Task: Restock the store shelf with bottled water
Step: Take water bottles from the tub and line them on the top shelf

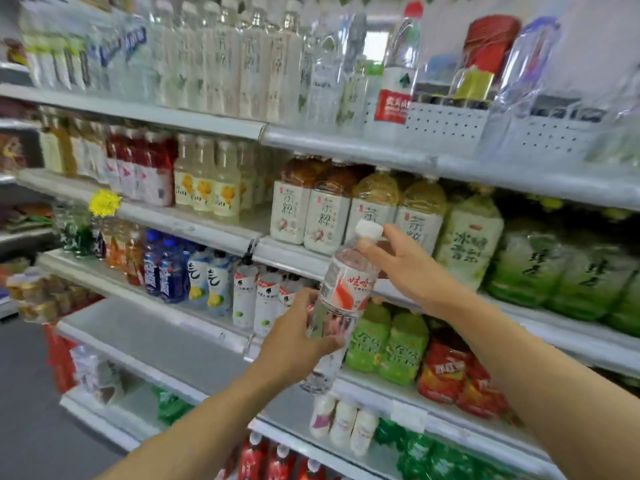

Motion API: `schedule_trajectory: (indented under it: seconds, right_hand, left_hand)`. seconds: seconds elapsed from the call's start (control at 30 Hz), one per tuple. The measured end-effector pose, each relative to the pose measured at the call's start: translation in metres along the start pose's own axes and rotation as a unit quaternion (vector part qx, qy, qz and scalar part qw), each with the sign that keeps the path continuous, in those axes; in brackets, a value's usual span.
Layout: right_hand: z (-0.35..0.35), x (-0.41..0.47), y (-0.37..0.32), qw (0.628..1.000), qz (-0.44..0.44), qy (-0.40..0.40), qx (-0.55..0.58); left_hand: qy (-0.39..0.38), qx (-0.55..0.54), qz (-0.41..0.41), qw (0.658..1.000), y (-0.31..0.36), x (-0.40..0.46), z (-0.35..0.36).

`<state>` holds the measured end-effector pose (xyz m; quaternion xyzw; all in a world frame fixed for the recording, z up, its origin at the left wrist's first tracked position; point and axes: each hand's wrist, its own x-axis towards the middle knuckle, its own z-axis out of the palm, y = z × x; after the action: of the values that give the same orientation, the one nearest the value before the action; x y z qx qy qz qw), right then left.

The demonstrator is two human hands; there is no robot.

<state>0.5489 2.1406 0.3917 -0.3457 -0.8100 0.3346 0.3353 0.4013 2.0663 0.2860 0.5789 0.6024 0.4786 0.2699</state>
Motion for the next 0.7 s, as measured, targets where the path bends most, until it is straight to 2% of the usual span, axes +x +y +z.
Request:
schedule_trajectory:
  seconds: [0.17,0.37,0.57,0.7]
  right_hand:
    - [-0.078,-0.019,-0.013,0.995,0.0,0.086,-0.044]
    - [-0.179,-0.04,0.002,0.95,0.016,0.219,-0.22]
    - [-0.268,-0.036,0.037,0.901,0.062,0.252,-0.348]
    - [-0.308,-0.027,0.056,0.894,0.069,0.254,-0.362]
  left_hand:
    - [-0.036,-0.045,0.042,0.997,0.07,0.037,0.028]
    - [-0.066,-0.09,0.102,0.989,0.154,0.073,0.062]
    - [-0.068,-0.084,0.14,0.984,0.23,0.117,0.099]
    - [-0.079,-0.105,0.146,0.98,0.275,0.149,0.123]
